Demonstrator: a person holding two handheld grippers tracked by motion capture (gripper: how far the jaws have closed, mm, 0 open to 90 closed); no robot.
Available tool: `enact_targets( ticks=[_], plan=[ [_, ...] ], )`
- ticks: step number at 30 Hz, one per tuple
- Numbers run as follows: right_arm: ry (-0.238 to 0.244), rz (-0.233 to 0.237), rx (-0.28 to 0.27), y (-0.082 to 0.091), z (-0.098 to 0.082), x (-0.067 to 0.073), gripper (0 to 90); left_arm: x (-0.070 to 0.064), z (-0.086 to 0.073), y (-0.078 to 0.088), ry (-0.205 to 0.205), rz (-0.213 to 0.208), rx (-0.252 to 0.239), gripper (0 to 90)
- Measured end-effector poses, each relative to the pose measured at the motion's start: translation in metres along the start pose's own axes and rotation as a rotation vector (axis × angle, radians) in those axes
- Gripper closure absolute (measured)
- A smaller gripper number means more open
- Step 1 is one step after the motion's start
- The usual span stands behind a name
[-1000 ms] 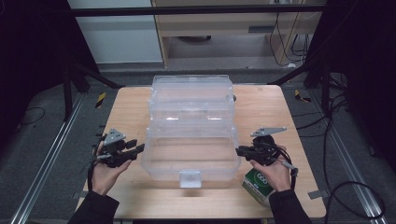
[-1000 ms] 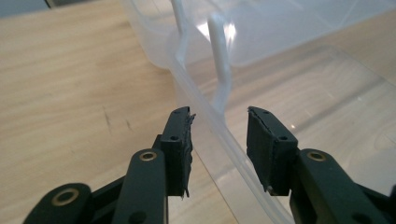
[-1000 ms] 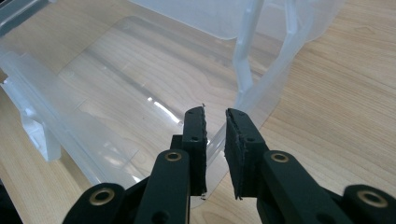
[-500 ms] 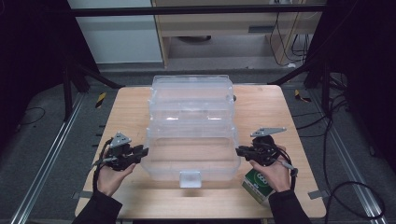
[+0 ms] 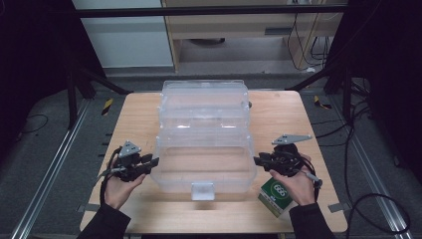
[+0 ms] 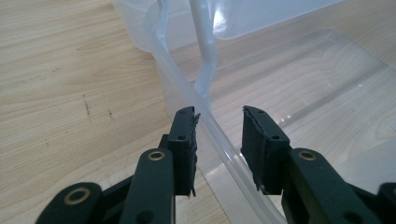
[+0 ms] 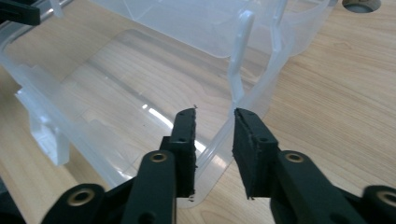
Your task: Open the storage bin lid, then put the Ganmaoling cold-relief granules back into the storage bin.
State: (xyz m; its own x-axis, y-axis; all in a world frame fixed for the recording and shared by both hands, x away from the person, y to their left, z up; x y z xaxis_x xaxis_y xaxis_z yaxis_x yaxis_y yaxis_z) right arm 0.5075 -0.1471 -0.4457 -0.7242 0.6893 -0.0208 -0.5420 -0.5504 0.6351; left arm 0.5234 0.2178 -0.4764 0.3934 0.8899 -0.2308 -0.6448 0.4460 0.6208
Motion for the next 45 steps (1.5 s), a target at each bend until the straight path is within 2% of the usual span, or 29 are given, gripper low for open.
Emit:
enact_targets(
  ticks=[4, 6, 9, 10, 15, 17, 21, 28, 35, 38, 45],
  plan=[
    [-0.008, -0.014, -0.010, 0.011, 0.001, -0.004, 61.1, 0.000, 0.000, 0.000, -0.005, 0.010, 0.003, 62.7],
    [-0.011, -0.018, -0.011, 0.015, 0.000, -0.005, 55.1, 0.000, -0.001, -0.001, -0.002, 0.010, 0.007, 61.6],
    [-0.026, -0.027, 0.063, 0.019, -0.012, -0.007, 46.2, 0.000, -0.002, -0.003, -0.004, 0.011, 0.015, 60.3],
    [-0.026, -0.027, 0.063, 0.019, -0.012, -0.007, 46.2, 0.000, -0.002, -0.003, -0.004, 0.011, 0.015, 60.1],
    [-0.023, -0.044, 0.151, 0.027, -0.026, -0.007, 36.3, 0.000, -0.003, -0.004, -0.020, 0.020, 0.020, 58.7],
    [-0.022, -0.049, 0.160, 0.029, -0.027, -0.007, 35.1, 0.000, -0.003, -0.004, -0.022, 0.020, 0.021, 58.4],
    [-0.007, -0.065, 0.218, 0.037, -0.031, -0.005, 30.3, -0.001, -0.002, -0.004, -0.024, 0.019, 0.019, 56.9],
    [0.026, -0.051, 0.275, 0.045, -0.034, 0.005, 24.9, -0.003, -0.002, -0.004, -0.040, 0.029, 0.015, 55.0],
    [0.046, -0.030, 0.342, 0.043, -0.043, 0.012, 20.7, -0.002, -0.003, -0.004, -0.045, 0.035, 0.021, 54.2],
    [0.064, -0.020, 0.397, 0.040, -0.051, 0.013, 16.3, -0.003, -0.004, -0.006, -0.050, 0.036, 0.027, 53.6],
    [0.070, -0.015, 0.448, 0.037, -0.060, 0.013, 13.8, -0.003, -0.005, -0.007, -0.048, 0.034, 0.030, 53.3]
  ],
)
Point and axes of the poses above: each handheld gripper's, and its own axes: y roughly backward along the jaws, z roughly out of its top, x roughly to its left, the point moved 9 cm from there along -y, roughly forward along the jaws, and after that the axes turned 14 degrees about y, right-handed, at the moved point
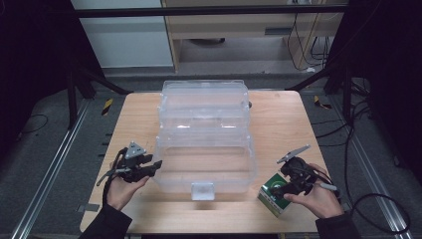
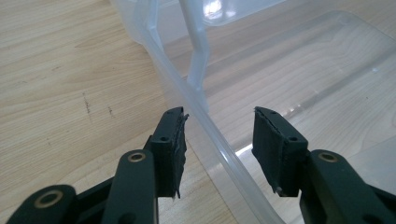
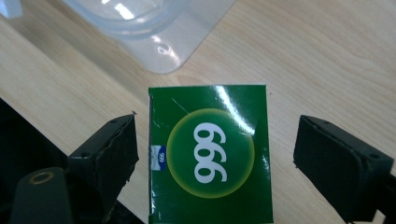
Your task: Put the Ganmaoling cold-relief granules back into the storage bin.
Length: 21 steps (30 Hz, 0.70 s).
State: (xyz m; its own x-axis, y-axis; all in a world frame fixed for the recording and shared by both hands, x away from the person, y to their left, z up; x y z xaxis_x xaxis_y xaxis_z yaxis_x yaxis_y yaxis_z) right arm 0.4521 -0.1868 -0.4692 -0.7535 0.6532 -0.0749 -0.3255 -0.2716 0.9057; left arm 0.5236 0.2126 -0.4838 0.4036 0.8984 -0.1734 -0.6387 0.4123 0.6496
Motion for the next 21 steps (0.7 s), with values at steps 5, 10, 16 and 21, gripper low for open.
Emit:
enact_targets(
  ticks=[5, 10, 16, 21],
  plan=[
    [0.023, 0.019, 0.042, -0.008, -0.004, 0.004, 12.6, 0.000, 0.000, 0.000, -0.001, 0.003, 0.001, 53.3],
    [0.030, 0.029, 0.083, -0.012, -0.010, 0.005, 10.9, 0.001, 0.000, 0.000, 0.000, 0.003, 0.000, 53.2],
    [0.037, 0.042, 0.111, -0.018, -0.014, 0.006, 9.6, 0.001, -0.001, -0.001, -0.003, 0.005, 0.006, 53.2],
    [0.043, 0.059, 0.137, -0.024, -0.016, 0.007, 9.8, 0.001, -0.002, -0.002, -0.005, 0.004, 0.010, 53.1]
  ],
)
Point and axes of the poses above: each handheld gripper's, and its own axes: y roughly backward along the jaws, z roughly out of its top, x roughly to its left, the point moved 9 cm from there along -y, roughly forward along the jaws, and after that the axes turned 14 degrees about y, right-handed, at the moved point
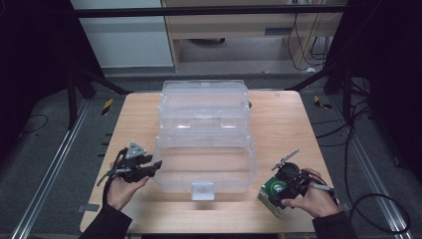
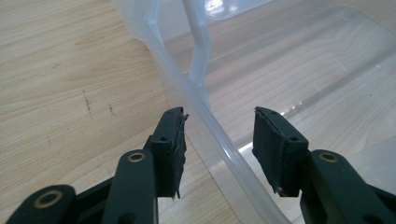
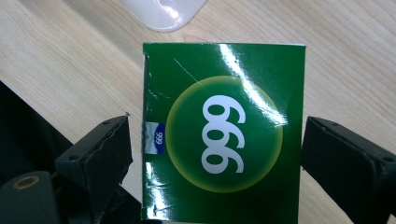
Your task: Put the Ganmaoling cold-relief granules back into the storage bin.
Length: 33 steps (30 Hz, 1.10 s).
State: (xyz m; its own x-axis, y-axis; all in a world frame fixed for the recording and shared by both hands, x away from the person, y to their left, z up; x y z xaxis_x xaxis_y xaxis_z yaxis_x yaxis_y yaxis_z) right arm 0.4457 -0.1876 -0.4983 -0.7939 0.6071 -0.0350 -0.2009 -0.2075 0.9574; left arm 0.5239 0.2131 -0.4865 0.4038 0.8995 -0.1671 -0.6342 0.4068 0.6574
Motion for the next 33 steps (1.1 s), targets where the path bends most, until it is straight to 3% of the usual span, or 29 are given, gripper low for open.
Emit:
enact_targets(
  ticks=[3, 16, 33],
  plan=[
    [-0.003, 0.013, 0.030, -0.006, -0.002, 0.001, 10.3, 0.000, 0.000, -0.001, 0.000, 0.001, 0.002, 53.1],
    [-0.003, 0.024, 0.068, -0.013, -0.001, -0.002, 14.5, -0.001, -0.001, -0.002, -0.002, 0.000, 0.007, 53.1],
    [-0.020, 0.010, 0.073, -0.011, 0.001, -0.004, 17.5, -0.002, -0.002, -0.003, -0.006, -0.002, 0.008, 52.8]
  ],
)
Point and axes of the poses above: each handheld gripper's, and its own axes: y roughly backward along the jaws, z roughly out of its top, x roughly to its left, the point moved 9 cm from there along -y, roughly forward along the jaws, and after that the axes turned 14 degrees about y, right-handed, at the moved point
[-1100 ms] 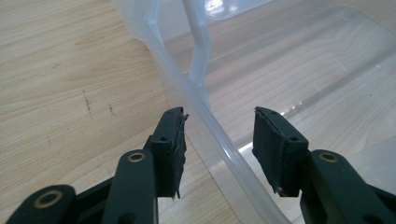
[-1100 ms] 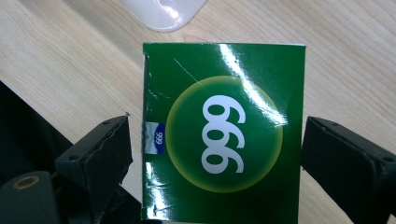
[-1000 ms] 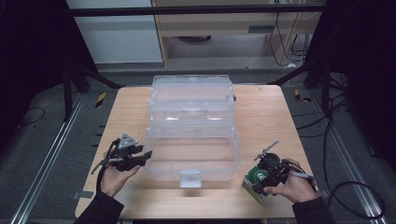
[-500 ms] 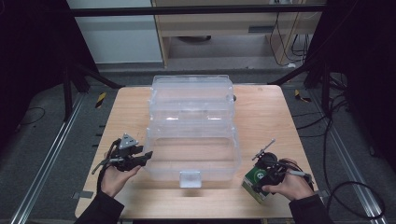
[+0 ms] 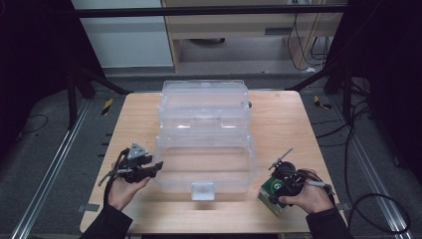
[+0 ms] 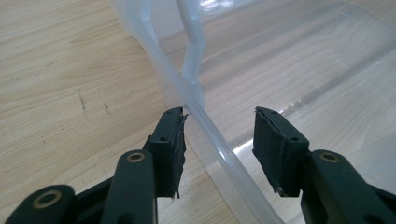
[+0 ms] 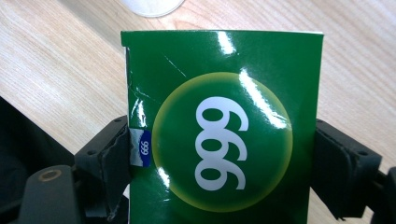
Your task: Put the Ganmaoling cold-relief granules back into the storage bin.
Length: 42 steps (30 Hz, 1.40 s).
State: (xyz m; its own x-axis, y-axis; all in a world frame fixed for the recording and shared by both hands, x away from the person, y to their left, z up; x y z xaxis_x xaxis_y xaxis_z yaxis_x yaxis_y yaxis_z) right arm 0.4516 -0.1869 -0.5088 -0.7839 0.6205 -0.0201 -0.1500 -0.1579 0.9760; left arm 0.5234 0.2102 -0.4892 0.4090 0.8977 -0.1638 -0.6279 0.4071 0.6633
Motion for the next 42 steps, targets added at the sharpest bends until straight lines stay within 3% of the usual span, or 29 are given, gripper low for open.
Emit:
enact_targets(
  ticks=[22, 42],
  plan=[
    [0.027, -0.061, -0.098, 0.046, 0.008, -0.020, 17.3, 0.000, 0.000, 0.000, 0.002, 0.000, 0.000, 52.7],
    [0.093, -0.135, -0.122, 0.094, 0.034, -0.037, 17.3, 0.001, -0.001, 0.000, 0.001, -0.002, 0.006, 52.6]
  ],
)
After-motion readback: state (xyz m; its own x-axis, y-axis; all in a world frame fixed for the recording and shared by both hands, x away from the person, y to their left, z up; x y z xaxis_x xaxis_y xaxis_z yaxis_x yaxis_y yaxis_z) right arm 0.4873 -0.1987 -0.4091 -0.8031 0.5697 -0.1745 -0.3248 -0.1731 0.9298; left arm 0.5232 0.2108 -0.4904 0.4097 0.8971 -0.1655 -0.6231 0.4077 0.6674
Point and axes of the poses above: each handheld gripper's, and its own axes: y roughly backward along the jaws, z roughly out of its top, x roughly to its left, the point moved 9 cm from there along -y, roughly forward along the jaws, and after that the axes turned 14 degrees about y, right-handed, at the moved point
